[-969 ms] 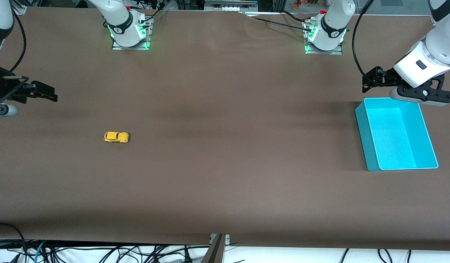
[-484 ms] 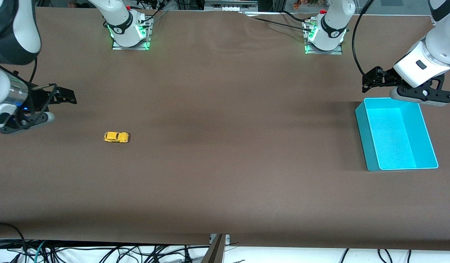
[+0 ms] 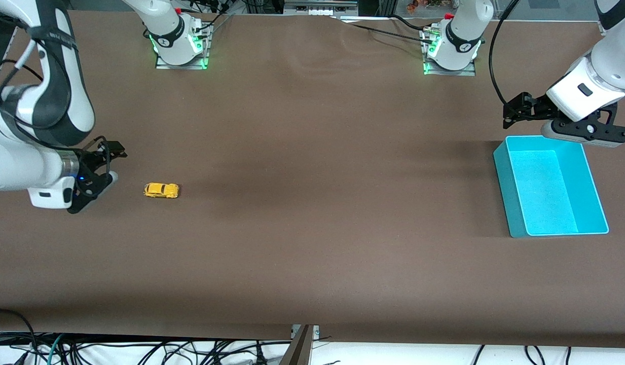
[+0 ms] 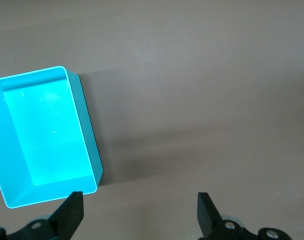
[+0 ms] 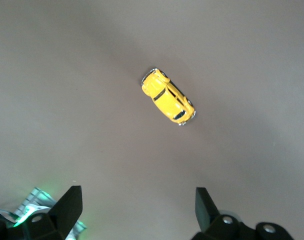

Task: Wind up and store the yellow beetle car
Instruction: 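Move the open right gripper over the yellow beetle car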

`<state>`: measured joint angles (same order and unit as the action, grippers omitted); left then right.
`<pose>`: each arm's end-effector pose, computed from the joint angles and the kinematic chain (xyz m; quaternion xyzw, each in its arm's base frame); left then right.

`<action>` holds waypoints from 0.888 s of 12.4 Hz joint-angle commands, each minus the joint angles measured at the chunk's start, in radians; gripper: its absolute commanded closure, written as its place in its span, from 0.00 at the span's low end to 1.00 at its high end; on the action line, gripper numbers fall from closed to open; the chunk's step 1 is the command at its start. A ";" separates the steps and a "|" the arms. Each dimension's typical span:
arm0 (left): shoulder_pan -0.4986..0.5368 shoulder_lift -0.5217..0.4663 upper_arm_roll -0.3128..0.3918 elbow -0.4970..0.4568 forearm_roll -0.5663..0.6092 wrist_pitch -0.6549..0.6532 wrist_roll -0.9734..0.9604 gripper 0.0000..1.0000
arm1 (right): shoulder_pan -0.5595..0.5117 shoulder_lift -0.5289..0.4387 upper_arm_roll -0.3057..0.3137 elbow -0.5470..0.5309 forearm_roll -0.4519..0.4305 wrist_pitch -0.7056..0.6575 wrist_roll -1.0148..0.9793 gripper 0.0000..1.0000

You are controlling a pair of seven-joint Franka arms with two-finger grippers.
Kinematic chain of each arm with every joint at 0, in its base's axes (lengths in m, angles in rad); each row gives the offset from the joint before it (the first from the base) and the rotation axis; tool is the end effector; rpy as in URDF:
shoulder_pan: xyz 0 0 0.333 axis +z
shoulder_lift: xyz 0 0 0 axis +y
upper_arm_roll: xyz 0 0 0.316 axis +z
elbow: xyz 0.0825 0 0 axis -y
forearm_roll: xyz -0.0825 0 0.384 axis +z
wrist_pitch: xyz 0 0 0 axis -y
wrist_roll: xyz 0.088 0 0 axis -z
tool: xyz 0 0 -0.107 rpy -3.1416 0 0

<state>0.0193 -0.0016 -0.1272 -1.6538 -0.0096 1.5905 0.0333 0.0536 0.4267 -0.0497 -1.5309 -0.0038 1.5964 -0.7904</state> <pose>0.5493 -0.0606 0.5879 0.9970 -0.0703 -0.0310 0.0035 0.6371 0.0060 0.3872 -0.9069 -0.3812 0.1704 0.0573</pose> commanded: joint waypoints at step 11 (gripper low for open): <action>0.001 0.014 -0.006 0.028 0.022 -0.020 -0.006 0.00 | -0.003 0.047 0.004 -0.348 0.007 0.604 -0.602 0.01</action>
<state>0.0192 -0.0012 -0.1276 -1.6532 -0.0096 1.5905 0.0333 0.0536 0.5016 -0.0506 -1.8063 -0.0037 2.1262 -1.3196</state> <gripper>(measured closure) 0.000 0.004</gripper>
